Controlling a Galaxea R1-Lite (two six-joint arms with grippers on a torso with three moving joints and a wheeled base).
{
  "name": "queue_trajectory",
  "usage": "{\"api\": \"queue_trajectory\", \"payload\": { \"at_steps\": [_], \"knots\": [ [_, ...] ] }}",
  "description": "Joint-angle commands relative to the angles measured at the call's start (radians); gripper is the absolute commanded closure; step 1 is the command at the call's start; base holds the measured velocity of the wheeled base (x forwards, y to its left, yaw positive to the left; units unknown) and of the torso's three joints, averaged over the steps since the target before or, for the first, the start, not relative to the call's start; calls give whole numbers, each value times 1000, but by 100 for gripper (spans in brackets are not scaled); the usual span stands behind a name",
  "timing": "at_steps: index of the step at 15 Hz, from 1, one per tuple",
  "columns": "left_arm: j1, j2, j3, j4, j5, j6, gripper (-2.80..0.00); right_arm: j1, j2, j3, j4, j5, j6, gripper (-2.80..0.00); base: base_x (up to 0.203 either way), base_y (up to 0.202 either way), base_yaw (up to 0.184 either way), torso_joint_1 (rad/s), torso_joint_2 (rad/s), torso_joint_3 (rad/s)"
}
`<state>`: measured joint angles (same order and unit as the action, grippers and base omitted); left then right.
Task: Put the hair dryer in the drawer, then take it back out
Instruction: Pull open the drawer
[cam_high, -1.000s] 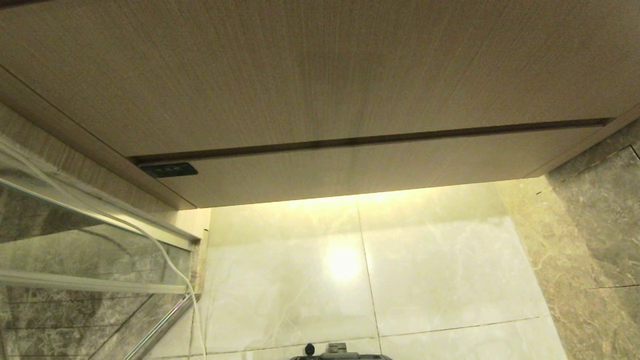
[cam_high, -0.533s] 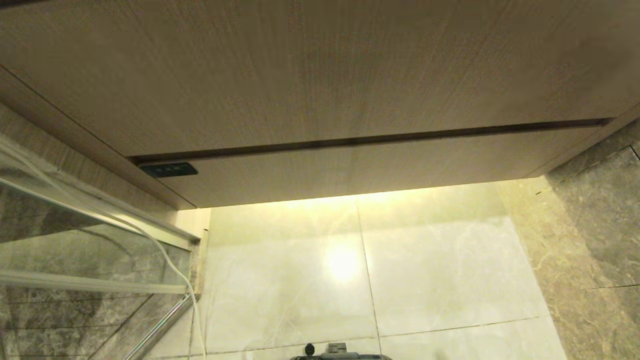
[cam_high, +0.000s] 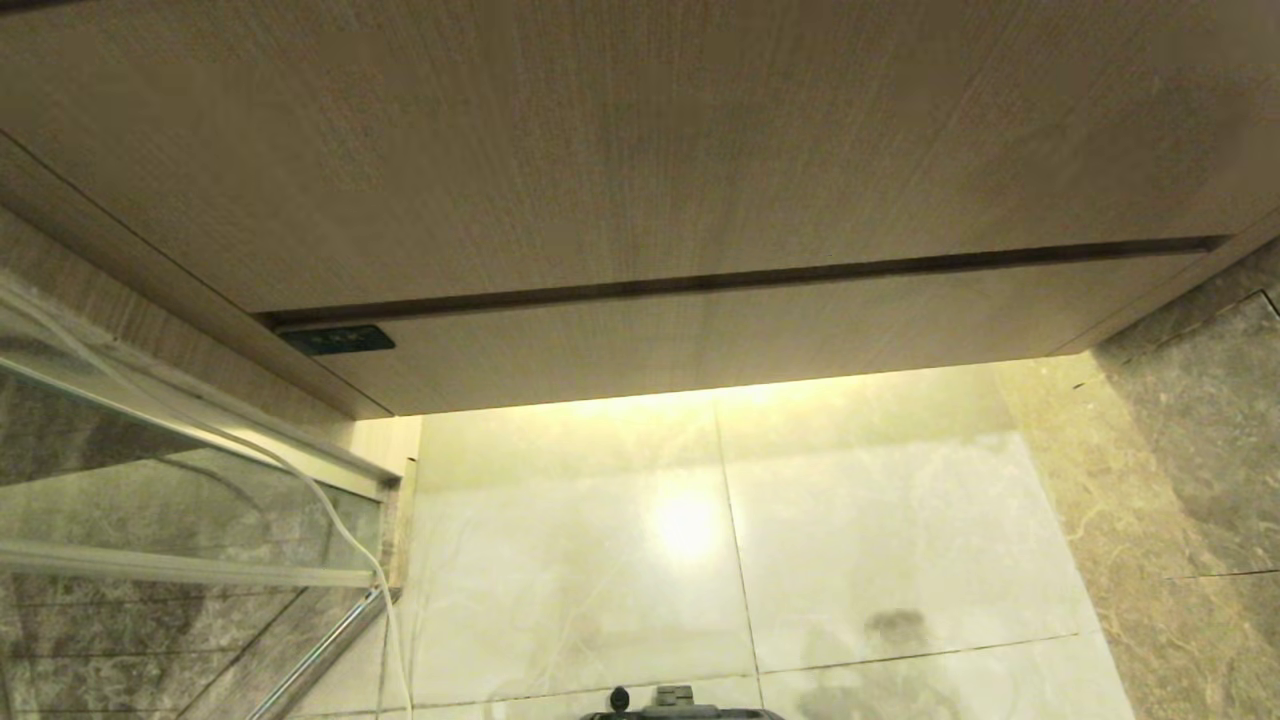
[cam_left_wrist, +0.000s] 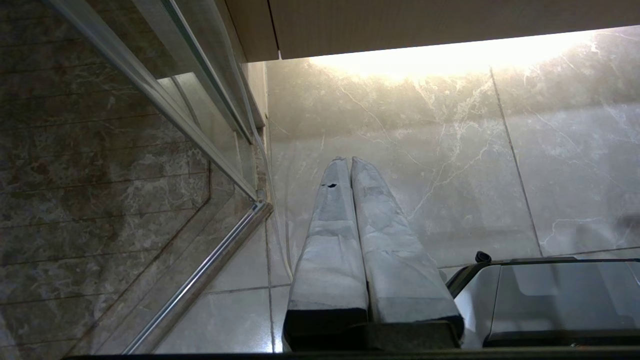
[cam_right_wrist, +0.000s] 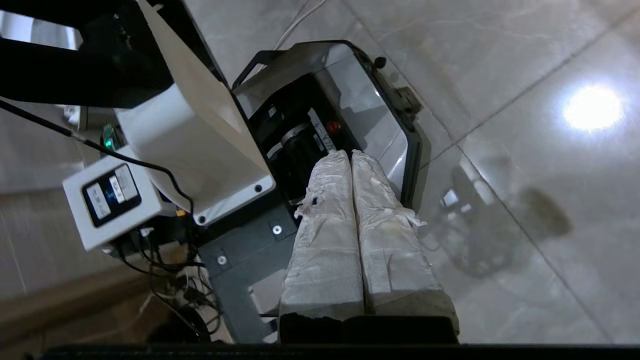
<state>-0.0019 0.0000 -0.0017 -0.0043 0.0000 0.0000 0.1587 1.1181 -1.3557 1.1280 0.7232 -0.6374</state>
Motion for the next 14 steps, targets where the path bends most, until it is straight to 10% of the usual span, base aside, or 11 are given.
{"api": "queue_trajectory", "payload": {
  "at_steps": [1,2,4,9,12,14],
  "knots": [
    [0,1,0,0,0,0,0,14,158,16,-29,31,-89,0,0,0,0,0,0,0],
    [0,1,0,0,0,0,0,1,195,23,-59,33,-106,-280,0,0,0,0,0,0],
    [0,1,0,0,0,0,0,-14,264,23,-100,2,-120,-280,0,0,0,0,0,0],
    [0,0,0,0,0,0,0,-12,412,7,-309,-447,-148,-280,0,0,0,0,0,0],
    [0,0,0,0,0,0,0,7,460,24,-607,-481,-205,-280,0,0,0,0,0,0],
    [0,1,0,0,0,0,0,30,484,57,-788,-475,-390,-280,0,0,0,0,0,0]
  ]
}}
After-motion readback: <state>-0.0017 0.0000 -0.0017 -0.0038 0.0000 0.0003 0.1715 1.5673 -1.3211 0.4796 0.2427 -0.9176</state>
